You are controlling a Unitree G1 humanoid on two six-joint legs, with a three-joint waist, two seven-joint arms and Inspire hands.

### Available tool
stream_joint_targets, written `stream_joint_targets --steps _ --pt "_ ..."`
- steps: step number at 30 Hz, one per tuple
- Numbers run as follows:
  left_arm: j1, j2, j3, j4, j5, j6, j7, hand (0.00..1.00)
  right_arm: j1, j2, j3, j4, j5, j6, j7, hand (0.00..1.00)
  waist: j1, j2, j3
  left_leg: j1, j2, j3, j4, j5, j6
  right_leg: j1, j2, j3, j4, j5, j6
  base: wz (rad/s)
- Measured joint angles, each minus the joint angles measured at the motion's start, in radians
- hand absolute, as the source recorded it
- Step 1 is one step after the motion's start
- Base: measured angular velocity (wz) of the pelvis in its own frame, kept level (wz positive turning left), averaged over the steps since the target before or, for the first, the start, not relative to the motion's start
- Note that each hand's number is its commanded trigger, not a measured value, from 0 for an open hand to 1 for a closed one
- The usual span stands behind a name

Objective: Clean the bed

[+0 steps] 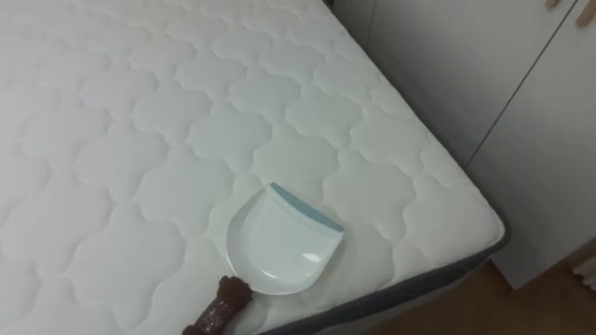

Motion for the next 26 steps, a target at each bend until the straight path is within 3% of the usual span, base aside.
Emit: stream_joint_targets --steps 1,3,7,12,16,26 --pt "0.015 -0.005 -0.002 0.023 0.004 0.04 -0.013 0.0 -0.005 0.002 0.0 0.0 -0.016 0.012 0.006 0.0 0.001 -0.001 0.0008 -0.001 0.0 -0.002 0.001 0.0 0.001 0.0 -0.002 -0.003 0.0 0.0 0.0 0.11" --pt "0.035 -0.016 -0.003 0.029 0.004 0.082 -0.036 0.0 -0.015 0.004 0.001 0.0 -0.035 0.023 0.01 0.0 0.002 -0.004 0.0028 -0.005 -0.002 -0.013 0.005 -0.003 0.003 0.0 -0.007 -0.017 0.0 -0.002 0.002 0.21" --pt "0.048 -0.022 -0.006 0.054 0.017 0.13 -0.078 0.0 -0.034 0.005 0.001 0.005 -0.044 0.033 0.043 0.0 0.018 0.002 0.0067 -0.004 -0.002 -0.061 0.003 -0.019 0.011 0.019 -0.018 -0.058 0.004 -0.011 0.012 0.45" --pt "0.044 -0.029 -0.043 0.053 0.053 0.163 -0.082 0.0 -0.092 0.007 0.034 0.001 -0.045 0.045 0.072 0.0 0.037 0.008 0.0091 -0.022 -0.015 -0.096 0.013 -0.015 0.016 0.019 -0.033 -0.083 0.018 -0.013 0.014 0.17" --pt "0.037 -0.032 -0.042 0.03 0.093 0.19 -0.1 0.0 -0.105 0.009 0.068 0.001 -0.052 0.055 0.1 0.0 0.039 0.009 0.0102 -0.053 -0.021 -0.135 0.023 -0.011 0.021 0.019 -0.049 -0.14 0.02 -0.019 0.02 0.37" --pt "0.019 -0.041 -0.046 -0.005 0.145 0.217 -0.145 0.0 -0.117 0.012 0.097 0.01 -0.054 0.069 0.142 0.0 0.034 0.001 0.0156 -0.077 -0.038 -0.137 0.054 -0.006 0.02 0.035 -0.089 -0.219 0.044 -0.068 0.042 0.27"
